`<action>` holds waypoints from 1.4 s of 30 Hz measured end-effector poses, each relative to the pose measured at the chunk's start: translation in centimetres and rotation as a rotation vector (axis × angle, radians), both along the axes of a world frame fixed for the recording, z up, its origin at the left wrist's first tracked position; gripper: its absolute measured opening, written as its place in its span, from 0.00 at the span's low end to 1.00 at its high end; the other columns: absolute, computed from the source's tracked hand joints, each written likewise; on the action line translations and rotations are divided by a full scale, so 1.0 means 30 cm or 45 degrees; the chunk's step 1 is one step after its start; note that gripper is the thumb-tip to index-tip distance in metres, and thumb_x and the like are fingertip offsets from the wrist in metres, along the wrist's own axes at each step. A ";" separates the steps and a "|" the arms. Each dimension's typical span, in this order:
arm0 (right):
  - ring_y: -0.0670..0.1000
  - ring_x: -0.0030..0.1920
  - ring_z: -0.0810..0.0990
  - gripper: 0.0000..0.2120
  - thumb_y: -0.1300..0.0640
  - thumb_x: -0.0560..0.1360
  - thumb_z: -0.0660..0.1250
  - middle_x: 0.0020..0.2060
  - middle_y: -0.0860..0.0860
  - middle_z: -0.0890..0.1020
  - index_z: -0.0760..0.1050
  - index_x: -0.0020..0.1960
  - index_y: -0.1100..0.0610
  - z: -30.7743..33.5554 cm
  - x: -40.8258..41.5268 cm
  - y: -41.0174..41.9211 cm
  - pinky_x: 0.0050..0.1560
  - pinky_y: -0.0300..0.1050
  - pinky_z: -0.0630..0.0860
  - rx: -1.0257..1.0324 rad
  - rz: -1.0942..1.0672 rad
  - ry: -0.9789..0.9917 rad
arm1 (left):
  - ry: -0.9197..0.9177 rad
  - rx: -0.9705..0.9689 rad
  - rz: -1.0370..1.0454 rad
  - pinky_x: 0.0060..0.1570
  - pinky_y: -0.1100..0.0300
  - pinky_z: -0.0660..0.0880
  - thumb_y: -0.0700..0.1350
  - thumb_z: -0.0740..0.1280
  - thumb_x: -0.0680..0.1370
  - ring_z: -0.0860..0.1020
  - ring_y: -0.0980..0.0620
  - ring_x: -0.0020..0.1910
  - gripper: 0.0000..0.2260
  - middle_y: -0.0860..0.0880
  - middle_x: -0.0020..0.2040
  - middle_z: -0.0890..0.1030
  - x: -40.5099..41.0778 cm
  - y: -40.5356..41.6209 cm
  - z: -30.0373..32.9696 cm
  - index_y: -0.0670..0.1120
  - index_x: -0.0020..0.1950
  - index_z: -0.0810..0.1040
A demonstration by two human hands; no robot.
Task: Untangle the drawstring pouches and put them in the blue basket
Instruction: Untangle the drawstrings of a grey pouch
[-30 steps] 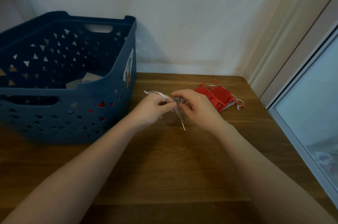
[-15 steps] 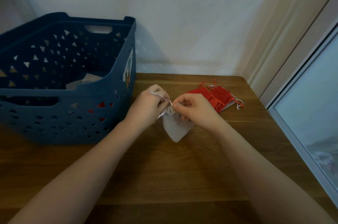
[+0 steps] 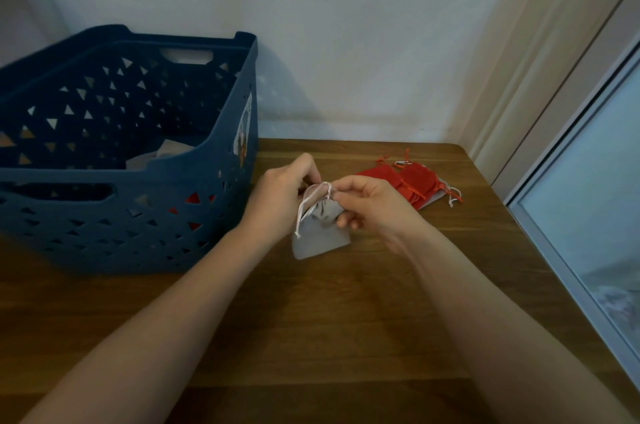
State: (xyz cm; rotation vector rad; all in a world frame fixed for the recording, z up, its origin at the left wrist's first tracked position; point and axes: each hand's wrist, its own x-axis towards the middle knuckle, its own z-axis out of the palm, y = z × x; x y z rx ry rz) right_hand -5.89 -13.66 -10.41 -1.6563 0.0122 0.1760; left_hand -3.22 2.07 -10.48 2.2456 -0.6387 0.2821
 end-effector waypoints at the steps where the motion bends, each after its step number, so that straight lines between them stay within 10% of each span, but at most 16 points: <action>1: 0.43 0.26 0.76 0.05 0.65 0.76 0.64 0.36 0.53 0.81 0.78 0.48 0.59 -0.002 0.000 -0.002 0.26 0.33 0.68 0.016 -0.006 -0.010 | 0.002 -0.006 -0.026 0.34 0.60 0.70 0.44 0.67 0.76 0.74 0.54 0.37 0.08 0.55 0.36 0.73 -0.001 -0.002 0.004 0.49 0.41 0.70; 11: 0.48 0.30 0.69 0.13 0.64 0.76 0.56 0.29 0.48 0.71 0.66 0.34 0.52 0.019 0.015 -0.024 0.35 0.46 0.66 -0.938 0.002 -0.424 | 0.040 0.150 -0.236 0.38 0.50 0.76 0.44 0.68 0.75 0.75 0.54 0.37 0.04 0.53 0.38 0.77 0.011 -0.003 -0.018 0.48 0.42 0.75; 16: 0.47 0.24 0.66 0.15 0.62 0.75 0.53 0.25 0.49 0.69 0.67 0.31 0.55 0.023 0.033 -0.013 0.27 0.39 0.60 -0.178 -0.138 0.293 | 0.074 0.136 -0.247 0.40 0.51 0.77 0.45 0.69 0.74 0.76 0.55 0.40 0.06 0.54 0.40 0.77 0.013 -0.005 -0.017 0.51 0.41 0.73; 23: 0.48 0.34 0.75 0.15 0.54 0.80 0.57 0.35 0.53 0.77 0.77 0.43 0.61 -0.002 0.005 -0.040 0.33 0.40 0.69 -0.265 -0.034 0.130 | 0.186 0.175 -0.418 0.39 0.66 0.74 0.45 0.63 0.78 0.76 0.63 0.40 0.20 0.61 0.44 0.74 -0.019 -0.018 -0.026 0.62 0.66 0.63; 30: 0.46 0.28 0.69 0.15 0.54 0.79 0.59 0.28 0.50 0.73 0.74 0.35 0.57 -0.013 0.011 -0.038 0.29 0.38 0.65 0.126 -0.160 0.185 | 0.027 0.143 -0.452 0.48 0.64 0.75 0.43 0.64 0.77 0.74 0.62 0.47 0.12 0.63 0.46 0.71 -0.009 -0.022 -0.048 0.52 0.59 0.78; 42: 0.47 0.32 0.76 0.15 0.55 0.80 0.58 0.32 0.50 0.77 0.74 0.36 0.55 -0.030 0.012 -0.059 0.35 0.39 0.71 0.230 -0.133 0.273 | 0.150 0.380 -0.114 0.52 0.63 0.72 0.53 0.71 0.71 0.70 0.60 0.56 0.23 0.58 0.62 0.67 -0.048 -0.064 -0.079 0.55 0.63 0.68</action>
